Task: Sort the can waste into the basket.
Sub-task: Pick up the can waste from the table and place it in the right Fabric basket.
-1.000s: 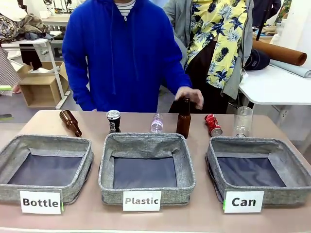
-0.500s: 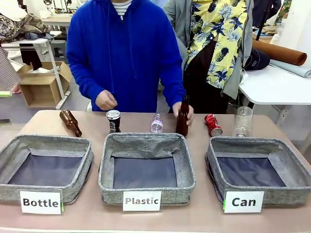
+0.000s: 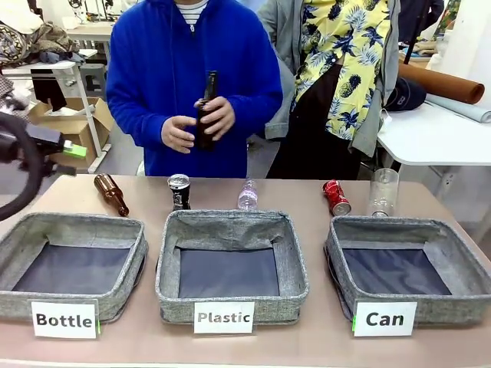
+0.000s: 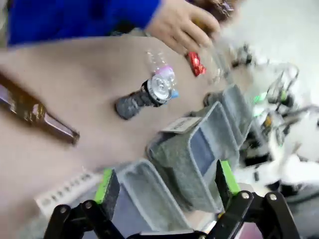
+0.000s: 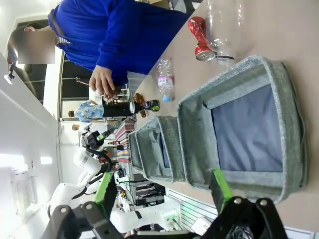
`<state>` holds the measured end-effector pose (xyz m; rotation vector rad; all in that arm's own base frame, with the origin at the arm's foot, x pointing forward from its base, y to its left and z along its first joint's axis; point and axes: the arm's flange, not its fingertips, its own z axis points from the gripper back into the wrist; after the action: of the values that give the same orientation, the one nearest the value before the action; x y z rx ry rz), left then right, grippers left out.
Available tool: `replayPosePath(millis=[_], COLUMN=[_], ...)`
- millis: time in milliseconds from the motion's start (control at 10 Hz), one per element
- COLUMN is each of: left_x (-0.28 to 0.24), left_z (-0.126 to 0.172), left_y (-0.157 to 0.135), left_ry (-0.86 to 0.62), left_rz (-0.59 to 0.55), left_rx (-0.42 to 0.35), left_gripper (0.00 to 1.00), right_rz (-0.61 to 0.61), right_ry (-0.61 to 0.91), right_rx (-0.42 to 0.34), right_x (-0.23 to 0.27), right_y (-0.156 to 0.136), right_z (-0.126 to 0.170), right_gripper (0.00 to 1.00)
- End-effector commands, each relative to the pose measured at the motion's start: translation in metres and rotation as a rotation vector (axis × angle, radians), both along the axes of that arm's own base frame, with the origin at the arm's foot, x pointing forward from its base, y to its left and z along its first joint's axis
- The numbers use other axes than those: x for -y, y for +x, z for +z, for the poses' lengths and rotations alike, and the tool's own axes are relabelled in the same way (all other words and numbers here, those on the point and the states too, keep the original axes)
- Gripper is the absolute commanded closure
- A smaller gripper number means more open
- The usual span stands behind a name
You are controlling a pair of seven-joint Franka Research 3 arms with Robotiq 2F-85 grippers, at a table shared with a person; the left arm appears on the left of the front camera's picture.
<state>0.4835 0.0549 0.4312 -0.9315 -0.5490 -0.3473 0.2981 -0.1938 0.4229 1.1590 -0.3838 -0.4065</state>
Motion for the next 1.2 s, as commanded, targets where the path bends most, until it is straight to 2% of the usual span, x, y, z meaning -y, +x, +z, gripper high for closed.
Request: replayPosePath(millis=[0, 100, 200, 400, 500, 600, 800, 900, 1100], left_x=[-0.025, -0.072, -0.12, -0.207, -0.254, -0.291, -0.338, -0.346, -0.356], left_z=[0.001, 0.032, 0.055, 0.08, 0.083, 0.083, 0.069, 0.049, 0.018], left_y=[0.004, -0.008, -0.029, -0.093, -0.132, -0.173, -0.243, -0.269, -0.31], left_ry=[-0.129, -0.205, -0.218, -0.311, -0.346, -0.415, -0.482, -0.51, -0.578], left_rz=[-0.189, -0.236, -0.351, -0.318, -0.178, -0.141, 0.046, 0.13, 0.231], left_rx=[0.352, 0.273, 0.226, 0.323, 0.383, 0.441, 0.5, 0.514, 0.562], left_gripper=[0.0, 0.0, 0.0, 0.0, 0.0, 0.0, 0.0, 0.0, 0.0], right_rz=[0.002, 0.002, 0.002, 0.002, 0.002, 0.002, 0.002, 0.002, 0.002], right_ry=[0.007, 0.007, 0.007, 0.007, 0.007, 0.007, 0.007, 0.007, 0.007], right_rx=[0.038, 0.038, 0.038, 0.038, 0.038, 0.038, 0.038, 0.038, 0.038], right_x=[0.002, 0.002, 0.002, 0.002, 0.002, 0.002, 0.002, 0.002, 0.002], right_y=[0.002, 0.002, 0.002, 0.002, 0.002, 0.002, 0.002, 0.002, 0.002], right_z=[0.001, 0.001, 0.001, 0.001, 0.001, 0.001, 0.001, 0.001, 0.001], right_gripper=[0.0, 0.0, 0.0, 0.0, 0.0, 0.0, 0.0, 0.0, 0.0])
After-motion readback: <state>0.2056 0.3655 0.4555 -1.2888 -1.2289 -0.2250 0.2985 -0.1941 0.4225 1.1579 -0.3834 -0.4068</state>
